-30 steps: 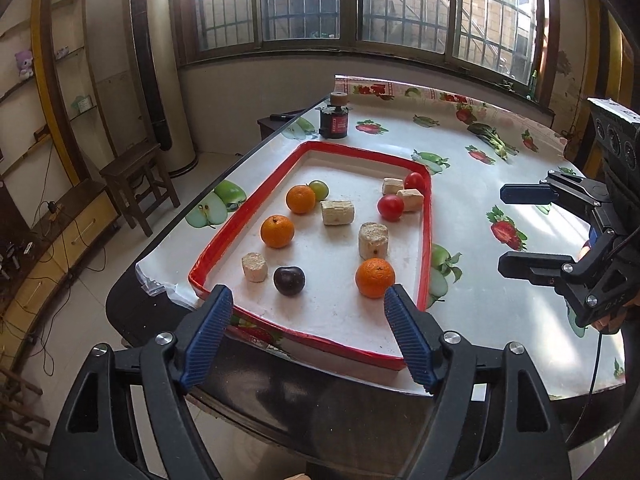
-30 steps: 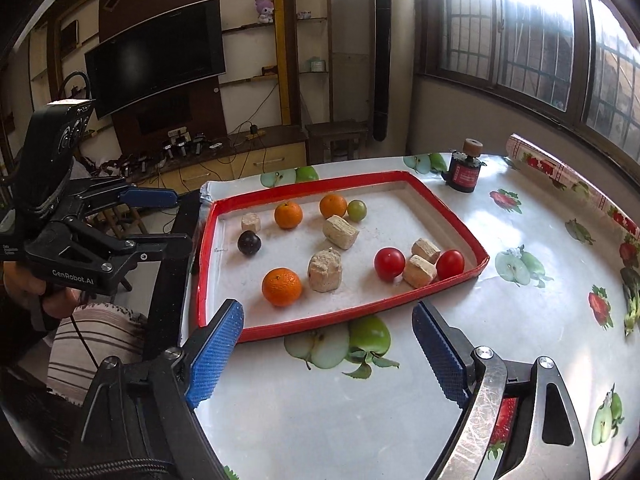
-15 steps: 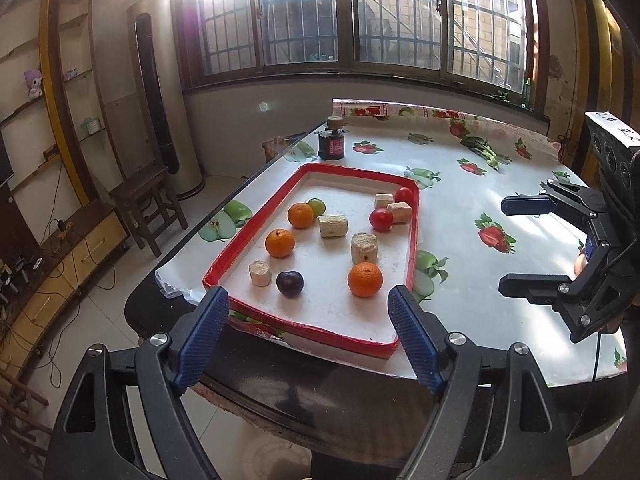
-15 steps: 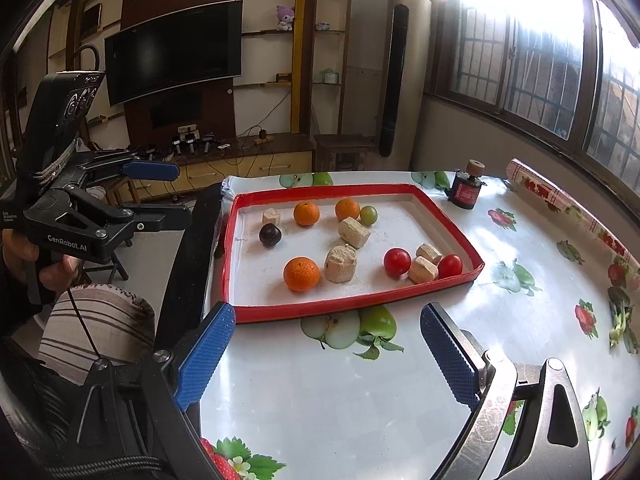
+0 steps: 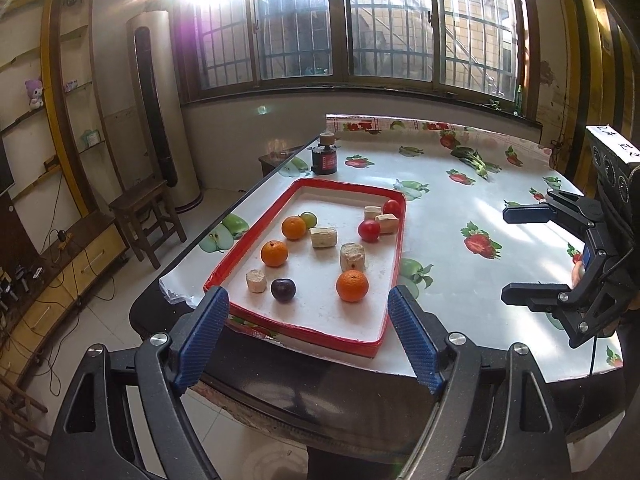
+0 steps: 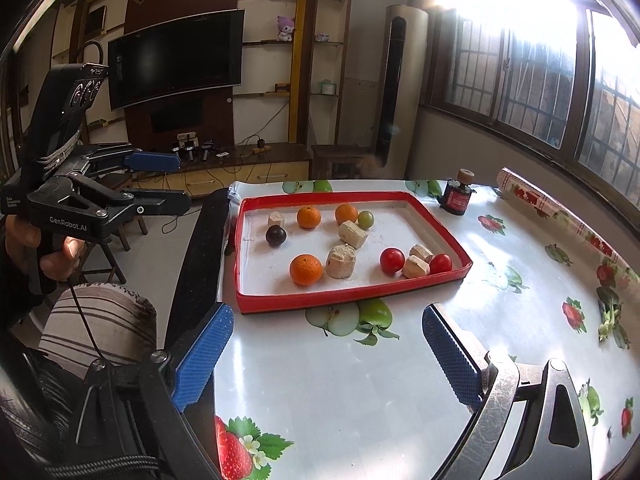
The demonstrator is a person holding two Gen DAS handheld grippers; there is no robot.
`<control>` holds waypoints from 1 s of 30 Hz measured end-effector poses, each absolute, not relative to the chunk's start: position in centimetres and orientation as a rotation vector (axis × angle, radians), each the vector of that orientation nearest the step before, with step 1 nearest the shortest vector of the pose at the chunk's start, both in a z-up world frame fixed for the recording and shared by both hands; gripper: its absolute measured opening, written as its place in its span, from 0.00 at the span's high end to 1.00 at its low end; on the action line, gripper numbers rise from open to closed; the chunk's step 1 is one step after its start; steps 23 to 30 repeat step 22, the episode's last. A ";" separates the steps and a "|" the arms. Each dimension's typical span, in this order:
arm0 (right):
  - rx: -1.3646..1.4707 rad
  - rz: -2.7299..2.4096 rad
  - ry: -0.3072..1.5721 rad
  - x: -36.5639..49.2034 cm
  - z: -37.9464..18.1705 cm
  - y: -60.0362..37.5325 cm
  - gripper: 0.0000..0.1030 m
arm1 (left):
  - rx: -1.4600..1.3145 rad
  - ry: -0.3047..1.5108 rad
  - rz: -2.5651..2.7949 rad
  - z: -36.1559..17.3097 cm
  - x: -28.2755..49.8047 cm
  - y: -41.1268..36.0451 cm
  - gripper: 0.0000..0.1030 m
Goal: Organize fruits
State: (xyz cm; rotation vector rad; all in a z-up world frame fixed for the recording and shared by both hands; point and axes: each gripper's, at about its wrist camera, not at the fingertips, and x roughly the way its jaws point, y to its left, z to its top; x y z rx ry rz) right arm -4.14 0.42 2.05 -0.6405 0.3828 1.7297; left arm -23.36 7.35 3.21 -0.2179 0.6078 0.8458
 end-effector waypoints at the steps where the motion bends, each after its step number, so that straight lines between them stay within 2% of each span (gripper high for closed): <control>1: -0.641 1.729 0.383 -4.1 2.0 0.4 0.06 | -0.217 0.609 0.845 3.2 -23.4 7.3 0.20; 30: -0.631 1.730 0.394 -4.5 1.6 0.3 0.06 | -0.209 0.604 0.866 3.1 -23.4 7.4 0.20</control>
